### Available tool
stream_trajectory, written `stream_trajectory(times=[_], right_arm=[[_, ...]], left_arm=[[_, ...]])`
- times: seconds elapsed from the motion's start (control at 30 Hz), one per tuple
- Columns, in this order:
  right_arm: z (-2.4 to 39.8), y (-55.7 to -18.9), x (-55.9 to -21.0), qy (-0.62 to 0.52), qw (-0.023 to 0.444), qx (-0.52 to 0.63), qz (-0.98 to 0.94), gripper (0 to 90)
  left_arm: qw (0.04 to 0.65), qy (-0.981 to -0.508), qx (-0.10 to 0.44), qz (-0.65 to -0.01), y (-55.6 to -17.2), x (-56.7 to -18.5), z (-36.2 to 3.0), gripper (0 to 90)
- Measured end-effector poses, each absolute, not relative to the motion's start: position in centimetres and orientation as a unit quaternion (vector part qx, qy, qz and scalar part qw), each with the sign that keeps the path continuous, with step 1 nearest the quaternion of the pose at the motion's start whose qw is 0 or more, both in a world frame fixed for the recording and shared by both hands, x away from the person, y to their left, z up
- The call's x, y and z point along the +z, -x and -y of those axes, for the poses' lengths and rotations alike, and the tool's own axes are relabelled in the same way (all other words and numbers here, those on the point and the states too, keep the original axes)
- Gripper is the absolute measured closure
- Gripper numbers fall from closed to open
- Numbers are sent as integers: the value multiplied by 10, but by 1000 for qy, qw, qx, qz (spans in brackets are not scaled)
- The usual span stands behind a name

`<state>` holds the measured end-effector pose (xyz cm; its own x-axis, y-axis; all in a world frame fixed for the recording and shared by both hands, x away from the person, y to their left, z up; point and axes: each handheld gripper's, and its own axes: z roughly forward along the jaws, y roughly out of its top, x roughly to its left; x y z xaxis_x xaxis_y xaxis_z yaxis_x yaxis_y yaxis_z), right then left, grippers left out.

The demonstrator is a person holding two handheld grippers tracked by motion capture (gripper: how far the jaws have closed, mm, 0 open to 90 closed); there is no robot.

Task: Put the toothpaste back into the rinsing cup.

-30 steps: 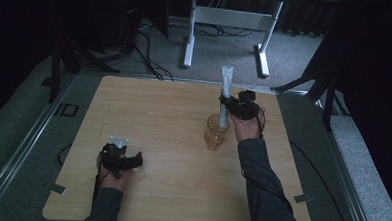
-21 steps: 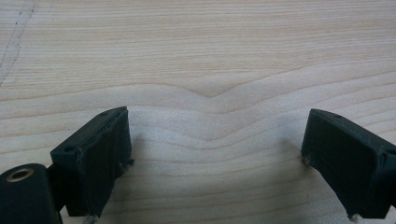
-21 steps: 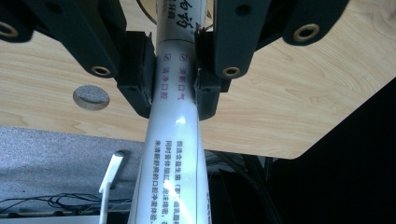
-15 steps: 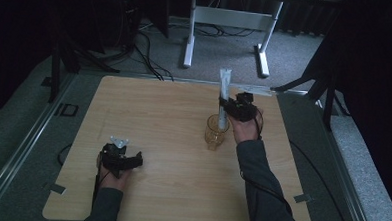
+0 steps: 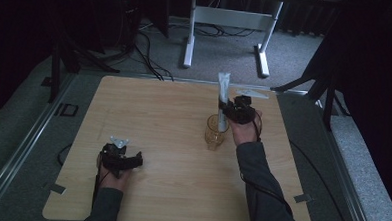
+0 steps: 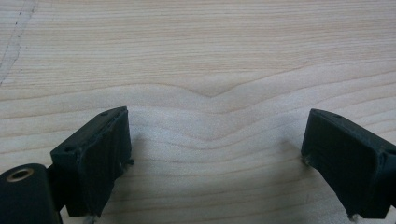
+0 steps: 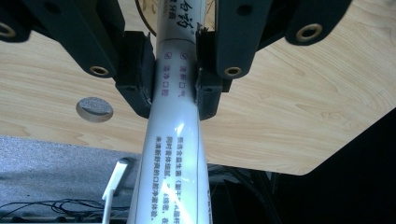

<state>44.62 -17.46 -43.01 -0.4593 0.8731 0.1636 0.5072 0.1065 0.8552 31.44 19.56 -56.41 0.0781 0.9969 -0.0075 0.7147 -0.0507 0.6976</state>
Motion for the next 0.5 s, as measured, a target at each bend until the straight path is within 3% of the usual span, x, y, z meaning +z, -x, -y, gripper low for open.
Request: stream_trajectory(times=[0.5], right_arm=[[174,-438,-446,-471,200,451,-731,679]], left_arm=[[279,-679,253,-630,-314,-564,-196,86]])
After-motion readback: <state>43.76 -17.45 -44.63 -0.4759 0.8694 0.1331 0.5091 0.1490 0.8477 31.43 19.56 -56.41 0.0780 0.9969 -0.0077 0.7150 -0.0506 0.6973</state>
